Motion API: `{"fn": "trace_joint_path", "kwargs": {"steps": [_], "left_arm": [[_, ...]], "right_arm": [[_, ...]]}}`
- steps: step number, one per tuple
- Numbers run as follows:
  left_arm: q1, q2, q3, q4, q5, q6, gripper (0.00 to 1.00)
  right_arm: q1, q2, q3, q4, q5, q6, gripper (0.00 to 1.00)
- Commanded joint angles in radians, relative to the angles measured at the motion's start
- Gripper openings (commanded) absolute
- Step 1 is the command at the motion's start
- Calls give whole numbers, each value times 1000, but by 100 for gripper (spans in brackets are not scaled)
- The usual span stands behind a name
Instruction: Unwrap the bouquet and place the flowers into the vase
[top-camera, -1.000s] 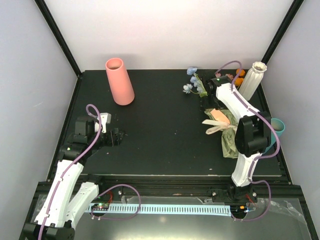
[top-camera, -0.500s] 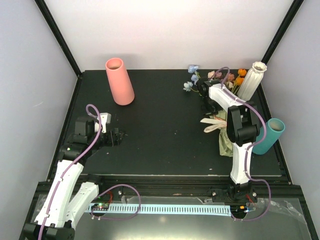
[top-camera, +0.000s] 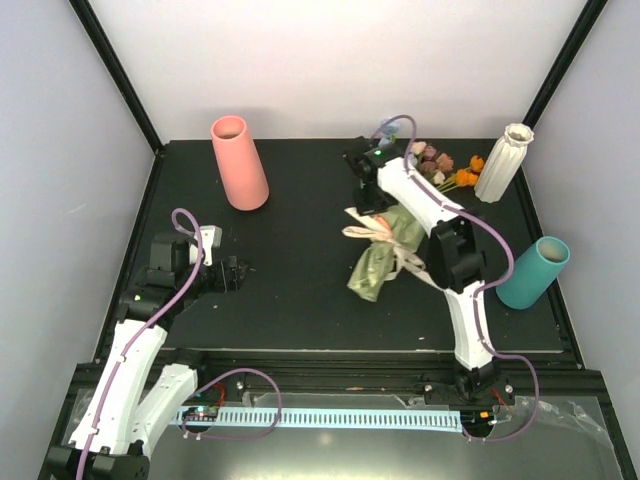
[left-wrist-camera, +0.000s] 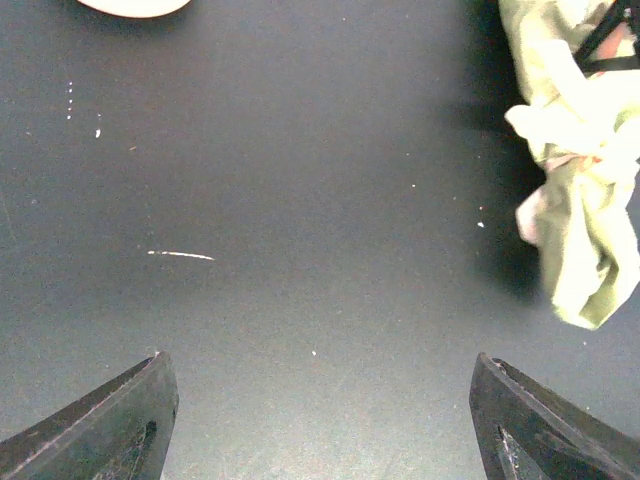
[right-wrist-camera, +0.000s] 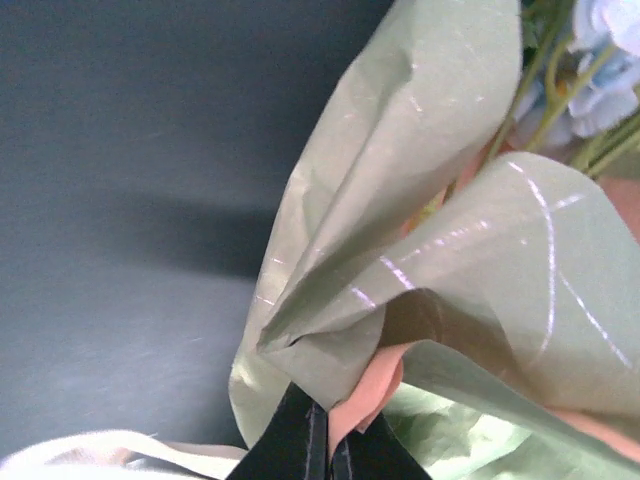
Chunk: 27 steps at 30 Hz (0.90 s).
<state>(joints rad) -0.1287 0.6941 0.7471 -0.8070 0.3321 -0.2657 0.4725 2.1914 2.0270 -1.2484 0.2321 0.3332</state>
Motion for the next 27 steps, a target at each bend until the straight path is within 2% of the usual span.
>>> {"fn": "trace_joint_path", "kwargs": {"steps": [1,5,9,10,11,13,16,22,26,27], "left_arm": [[-5,11,-3,4,8,-1,82],[-10,40,-8,19,54,5,82],[-47,70,-3,51,104,7,82],[-60,80,-4,60,119,4,82],[-68,92,-3,72,138,2,82],[-94,121,-4,95,172,-2,83],[-147,171,-5,138,196,4,84],[-265,317,26,242,267,46,86],[-327,474,65,326,307,41,87],[-345,510,78,347,314,41,87]], "right_arm": [[94,50,40,-74,-83,51,2],[136,-10,-83,-50,-110,63,2],[152,-112,-242,11,-222,74,2],[153,-139,-272,30,-261,73,5],[152,-167,-304,58,-308,68,12],[151,-214,-343,104,-374,65,34],[150,-245,-311,118,-404,57,58],[131,-313,-240,74,-369,70,81],[88,-426,-345,85,-291,89,95],[73,-473,-388,100,-279,92,96]]}}
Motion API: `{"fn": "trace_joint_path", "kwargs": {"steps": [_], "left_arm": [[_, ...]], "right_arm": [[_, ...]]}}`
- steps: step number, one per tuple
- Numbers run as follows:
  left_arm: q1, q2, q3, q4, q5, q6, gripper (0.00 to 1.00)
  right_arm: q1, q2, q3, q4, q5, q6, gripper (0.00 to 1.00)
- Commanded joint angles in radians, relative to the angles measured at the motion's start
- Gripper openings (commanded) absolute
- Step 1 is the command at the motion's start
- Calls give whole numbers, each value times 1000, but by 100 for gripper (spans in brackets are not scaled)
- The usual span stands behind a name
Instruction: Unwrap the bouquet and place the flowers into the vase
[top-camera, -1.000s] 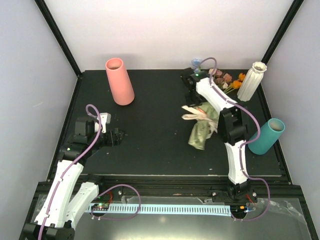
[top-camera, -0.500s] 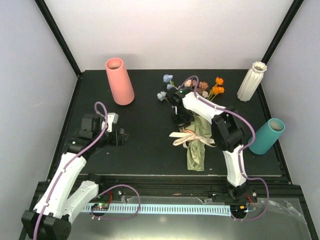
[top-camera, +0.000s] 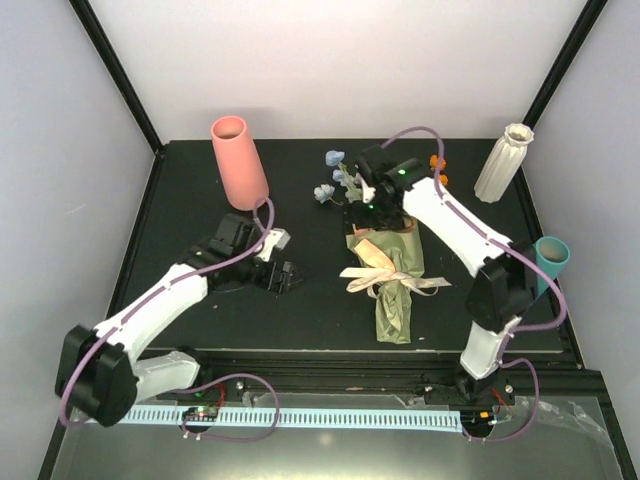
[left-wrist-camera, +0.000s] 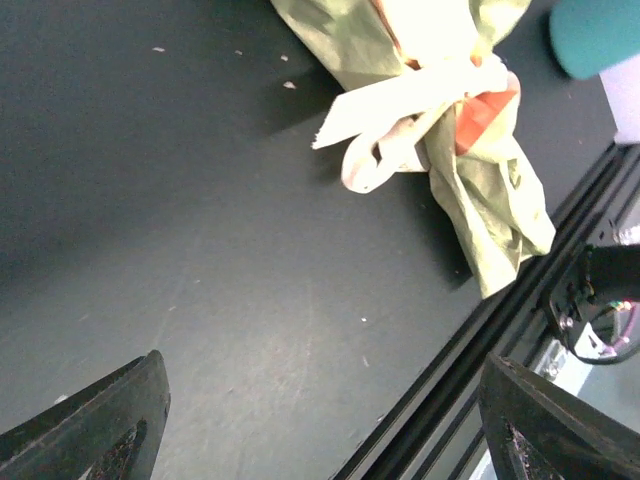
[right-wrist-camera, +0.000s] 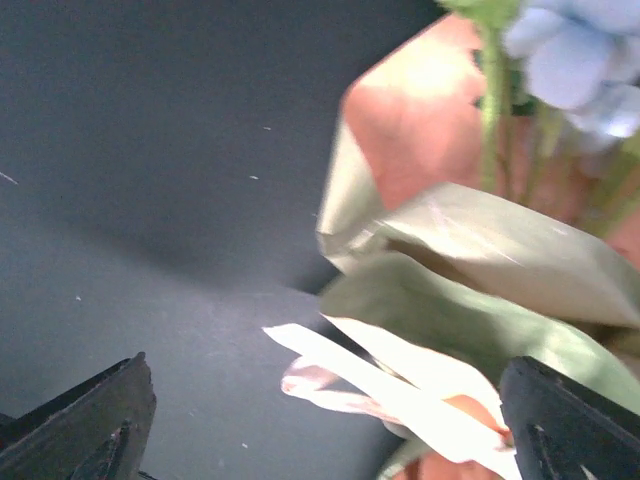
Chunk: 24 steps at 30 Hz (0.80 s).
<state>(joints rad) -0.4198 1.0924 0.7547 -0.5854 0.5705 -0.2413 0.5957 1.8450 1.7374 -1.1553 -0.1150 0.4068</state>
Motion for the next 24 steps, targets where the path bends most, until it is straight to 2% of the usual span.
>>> {"fn": "trace_joint_path", "kwargs": {"steps": [1,7,10,16,24], "left_arm": [[-68,154,84,149,92,19,87],[-112,382,169,281,220,6,83],[-137,481,228,306,242,17,80],[-163,653,318,325,222,24,78],[-194,780,397,288,188,34,74]], "right_arm": [[-69,-163,-141,18,74,20,96],[-209,-334,-386,84,0,47,96],[-239,-386,-458,107,-29,48,96],[-276,-408,-522,124,-13,12,96],[-337,-355,-560,187,-103,-54,96]]}}
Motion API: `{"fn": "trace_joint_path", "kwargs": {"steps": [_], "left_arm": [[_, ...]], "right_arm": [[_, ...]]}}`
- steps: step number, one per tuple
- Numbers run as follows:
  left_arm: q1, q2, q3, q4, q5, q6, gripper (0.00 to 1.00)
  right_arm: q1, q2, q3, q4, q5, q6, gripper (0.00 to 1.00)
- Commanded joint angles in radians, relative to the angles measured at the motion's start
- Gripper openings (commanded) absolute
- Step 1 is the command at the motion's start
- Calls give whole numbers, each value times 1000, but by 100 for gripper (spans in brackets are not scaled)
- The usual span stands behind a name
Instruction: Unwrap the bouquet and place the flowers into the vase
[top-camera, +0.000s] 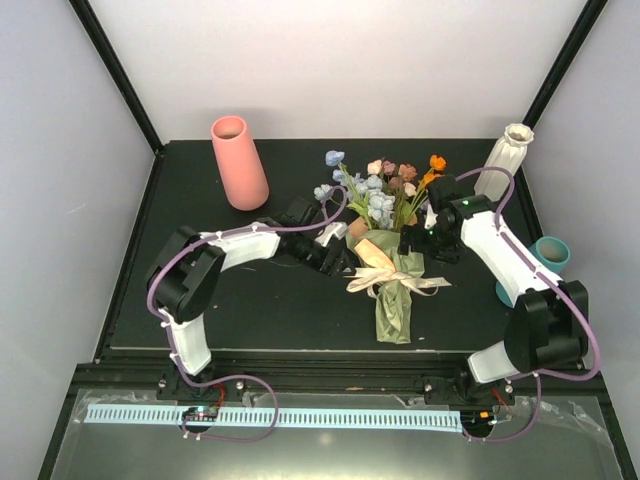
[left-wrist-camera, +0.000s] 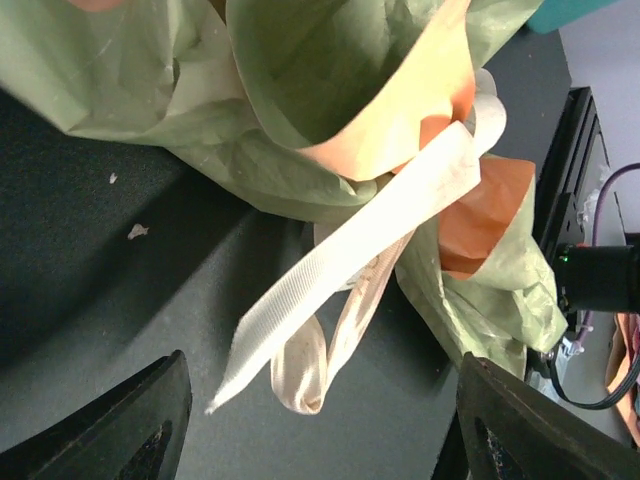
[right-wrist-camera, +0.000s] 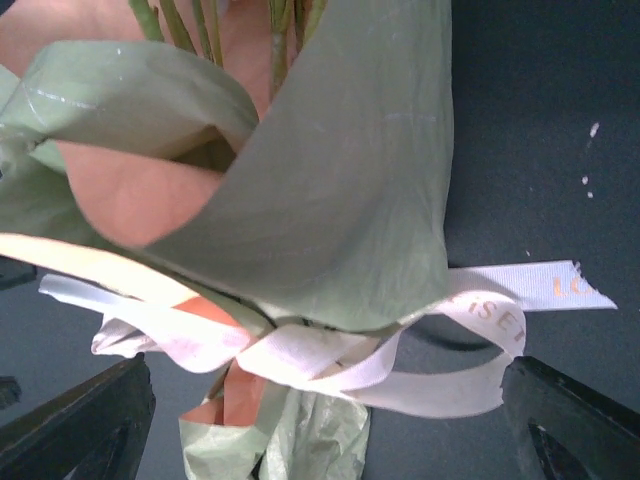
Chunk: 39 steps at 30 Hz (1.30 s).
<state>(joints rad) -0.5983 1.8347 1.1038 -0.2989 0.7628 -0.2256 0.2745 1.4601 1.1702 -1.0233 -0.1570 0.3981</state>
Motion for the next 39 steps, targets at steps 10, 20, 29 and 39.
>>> {"fn": "trace_joint_path", "kwargs": {"steps": [10,20,29,39], "left_arm": [[-31,114,64,31,-12,7,71],[-37,120,71,150,23,-85,15],[-38,29,60,85,-38,-80,2],[-42,-88,27,26,-58,-110,2]], "right_arm": [[-15,93,22,76,-106,-59,94],[-15,104,11,90,-129,-68,88],[-16,126,11,101,-123,-85,83],[-13,200,-3,159,-76,-98,65]]}}
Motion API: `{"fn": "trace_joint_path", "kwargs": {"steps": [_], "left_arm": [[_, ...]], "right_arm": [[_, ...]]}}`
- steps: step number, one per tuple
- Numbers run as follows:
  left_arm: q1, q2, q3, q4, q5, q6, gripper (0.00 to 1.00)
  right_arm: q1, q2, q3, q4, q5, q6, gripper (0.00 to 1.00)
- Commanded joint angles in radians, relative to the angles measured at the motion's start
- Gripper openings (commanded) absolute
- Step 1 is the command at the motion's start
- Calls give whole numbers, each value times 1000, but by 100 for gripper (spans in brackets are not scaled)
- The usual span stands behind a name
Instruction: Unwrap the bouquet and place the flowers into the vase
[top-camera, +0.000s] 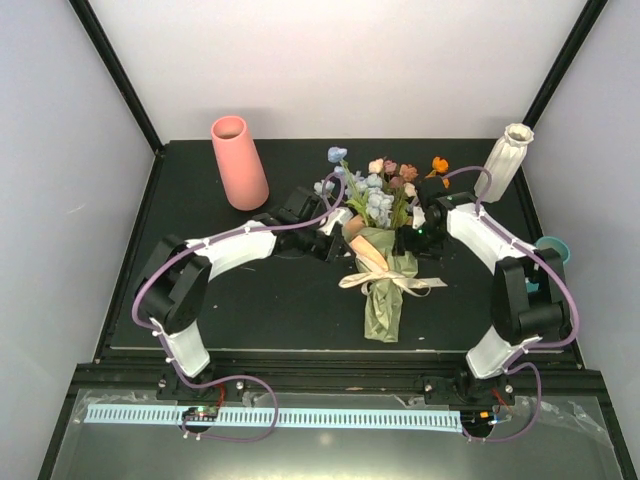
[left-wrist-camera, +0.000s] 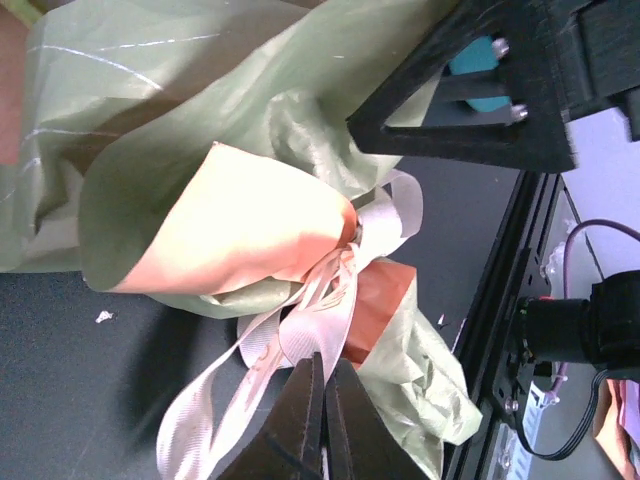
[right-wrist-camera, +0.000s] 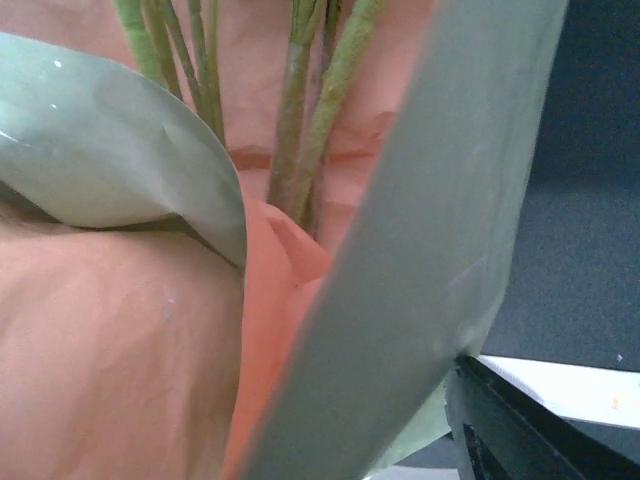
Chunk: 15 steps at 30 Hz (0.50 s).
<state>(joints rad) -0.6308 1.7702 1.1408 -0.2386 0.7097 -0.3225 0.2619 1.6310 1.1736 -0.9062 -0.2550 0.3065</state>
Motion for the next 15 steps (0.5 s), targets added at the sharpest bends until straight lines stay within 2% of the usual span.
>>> {"fn": "trace_joint_path", "kwargs": {"steps": [1,3,7,12,15], "left_arm": [[-9,-26,-9,-41,-5,-9,1],[-10,-36,-4,-62,-6,3,2],[-9,-69,0,-119,-32,21,2],[8,-136,26,-206,-110,5,1],[31,-176,73,-288,-173,-15,2]], "right_arm": [[0,37,-5,45,23,-4,60],[0,52,-3,54,28,3,42],[0,68,9,63,25,22,12],[1,58,8,69,34,46,2],[0,54,0,69,49,47,2]]}}
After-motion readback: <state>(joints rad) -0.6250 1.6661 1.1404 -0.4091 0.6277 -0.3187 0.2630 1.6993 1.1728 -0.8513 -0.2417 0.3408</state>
